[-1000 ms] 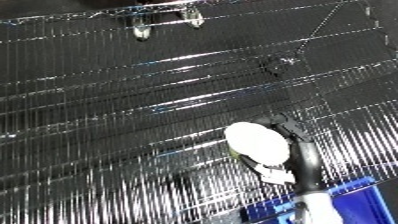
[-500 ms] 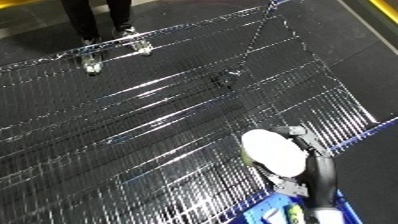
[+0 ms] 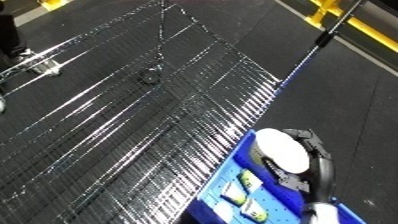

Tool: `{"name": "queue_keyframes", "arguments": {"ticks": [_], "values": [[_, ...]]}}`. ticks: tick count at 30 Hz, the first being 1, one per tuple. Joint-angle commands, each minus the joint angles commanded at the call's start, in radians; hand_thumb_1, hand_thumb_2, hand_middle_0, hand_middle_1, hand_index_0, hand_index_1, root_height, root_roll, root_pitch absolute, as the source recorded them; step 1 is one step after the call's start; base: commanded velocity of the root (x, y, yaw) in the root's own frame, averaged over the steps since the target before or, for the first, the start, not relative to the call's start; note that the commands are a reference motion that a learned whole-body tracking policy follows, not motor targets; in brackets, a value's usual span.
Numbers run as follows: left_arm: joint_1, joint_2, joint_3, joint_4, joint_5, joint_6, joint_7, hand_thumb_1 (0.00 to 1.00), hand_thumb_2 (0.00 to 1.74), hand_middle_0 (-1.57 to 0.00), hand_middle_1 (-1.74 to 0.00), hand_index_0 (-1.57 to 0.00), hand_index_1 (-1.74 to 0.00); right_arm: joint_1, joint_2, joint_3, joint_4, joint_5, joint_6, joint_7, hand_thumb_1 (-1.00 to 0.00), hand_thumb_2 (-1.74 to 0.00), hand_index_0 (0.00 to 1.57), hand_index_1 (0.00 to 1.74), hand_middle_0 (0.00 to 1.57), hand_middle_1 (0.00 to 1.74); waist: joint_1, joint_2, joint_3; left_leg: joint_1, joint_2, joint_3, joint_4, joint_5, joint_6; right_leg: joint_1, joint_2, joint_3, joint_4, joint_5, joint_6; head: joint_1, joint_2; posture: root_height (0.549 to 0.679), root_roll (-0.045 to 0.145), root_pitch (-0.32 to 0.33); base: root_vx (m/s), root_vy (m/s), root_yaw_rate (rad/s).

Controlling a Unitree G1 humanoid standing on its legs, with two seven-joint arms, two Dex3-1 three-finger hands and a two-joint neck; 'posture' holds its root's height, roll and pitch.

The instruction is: Pick up the object and place it into the box

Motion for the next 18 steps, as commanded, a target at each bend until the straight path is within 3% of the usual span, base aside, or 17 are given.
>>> {"name": "queue_keyframes", "arguments": {"ticks": [6, 13, 18], "values": [[-0.005, -0.016, -0.025, 0.037, -0.007, -0.014, -0.016, 1.00, 1.74, -1.57, -1.74, -1.57, -1.74, 0.031, -0.010, -0.040, 0.127, 0.067, -0.034, 0.011, -0.80, -1.39, 1.26, 1.39, 1.26, 1.39, -0.031, 0.024, -0.020, 0.036, 0.003, 0.018, -0.009, -0.015, 0.0002, 0.025, -0.0014, 0.015, -0.030, 0.008, 0.0075, 0.070, -0.025, 0.670, 0.072, -0.038, 0.059, 0.047, -0.099], [-0.009, -0.028, -0.041, 0.059, -0.016, -0.015, -0.026, 1.00, 1.74, -1.57, -1.74, -1.57, -1.74, 0.057, -0.011, -0.054, 0.210, 0.136, -0.069, 0.050, -0.45, -0.78, 0.71, 0.78, 0.71, 0.78, -0.050, 0.045, -0.036, 0.058, 0.001, 0.024, -0.026, -0.015, -0.0021, 0.035, 0.0013, 0.023, -0.049, 0.012, 0.0107, 0.083, -0.046, 0.671, 0.074, -0.038, 0.033, 0.022, -0.050], [-0.018, -0.034, -0.048, 0.071, -0.020, -0.015, -0.018, 1.00, 1.74, -1.57, -1.74, -1.57, -1.74, 0.061, -0.014, -0.050, 0.245, 0.158, -0.082, 0.074, -0.20, -0.35, 0.31, 0.35, 0.31, 0.35, -0.052, 0.053, -0.041, 0.064, 0.000, 0.021, -0.037, -0.007, -0.0052, 0.034, 0.0035, 0.025, -0.052, 0.012, 0.0115, 0.082, -0.056, 0.671, 0.075, -0.035, 0.005, 0.002, -0.007]]}}
